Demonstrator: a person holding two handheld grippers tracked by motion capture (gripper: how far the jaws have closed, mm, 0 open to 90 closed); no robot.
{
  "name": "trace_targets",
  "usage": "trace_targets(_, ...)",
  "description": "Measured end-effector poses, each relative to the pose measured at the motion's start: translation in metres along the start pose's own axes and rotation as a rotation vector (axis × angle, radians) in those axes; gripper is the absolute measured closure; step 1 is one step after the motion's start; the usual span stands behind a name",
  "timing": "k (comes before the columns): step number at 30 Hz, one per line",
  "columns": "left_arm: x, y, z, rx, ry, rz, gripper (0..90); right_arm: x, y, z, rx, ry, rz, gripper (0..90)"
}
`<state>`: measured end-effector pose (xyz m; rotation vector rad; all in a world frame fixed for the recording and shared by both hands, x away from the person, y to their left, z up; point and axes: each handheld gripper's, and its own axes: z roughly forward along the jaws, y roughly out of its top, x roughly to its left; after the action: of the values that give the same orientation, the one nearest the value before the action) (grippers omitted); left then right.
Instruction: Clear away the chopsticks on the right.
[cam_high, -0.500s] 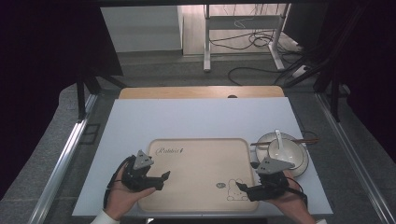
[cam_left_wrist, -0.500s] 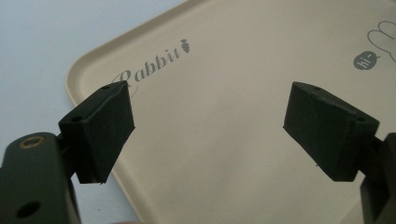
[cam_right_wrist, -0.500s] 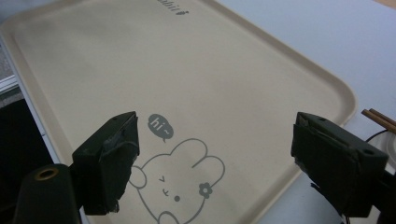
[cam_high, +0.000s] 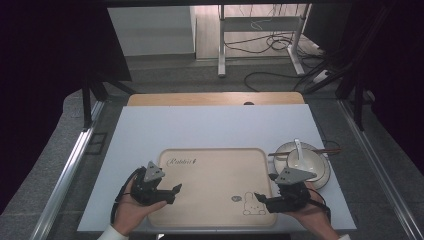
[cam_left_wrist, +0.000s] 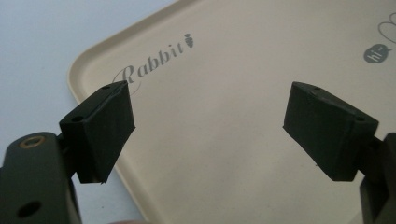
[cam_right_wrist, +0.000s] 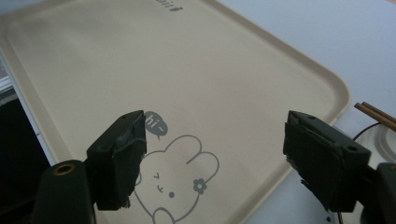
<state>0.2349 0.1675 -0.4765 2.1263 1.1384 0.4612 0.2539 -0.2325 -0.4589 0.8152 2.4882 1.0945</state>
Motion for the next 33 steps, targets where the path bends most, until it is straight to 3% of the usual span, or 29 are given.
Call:
trace_targets(9, 0.001, -0.001, -0.002, 0.006, 0.005, 0.02, 16.6, -0.002, 0.007, -0.003, -0.002, 0.01, -0.001, 28.5)
trace_targets(15, 0.004, -0.001, -0.003, 0.001, 0.003, 0.014, 16.3, -0.006, 0.027, -0.011, -0.002, 0.001, -0.014, 30.1)
trace_targets(19, 0.004, -0.001, -0.002, 0.01, 0.003, 0.018, 16.3, -0.018, 0.048, -0.019, -0.009, 0.003, -0.008, 32.7)
trace_targets(27, 0.004, -0.001, 0.001, 0.023, 0.003, 0.021, 16.1, -0.046, 0.067, -0.029, 0.017, -0.01, -0.01, 33.3)
trace_targets(28, 0.004, -0.001, 0.001, 0.024, 0.006, 0.023, 16.2, -0.056, 0.07, -0.033, 0.005, -0.029, 0.004, 33.4)
trace_targets(31, 0.004, -0.001, 0.001, 0.018, 0.008, 0.018, 16.2, -0.066, 0.071, -0.037, -0.002, -0.035, 0.027, 33.7)
trace_targets(33, 0.004, -0.001, 0.001, 0.022, 0.011, 0.019, 16.2, -0.08, 0.07, -0.043, -0.001, -0.047, 0.052, 34.0)
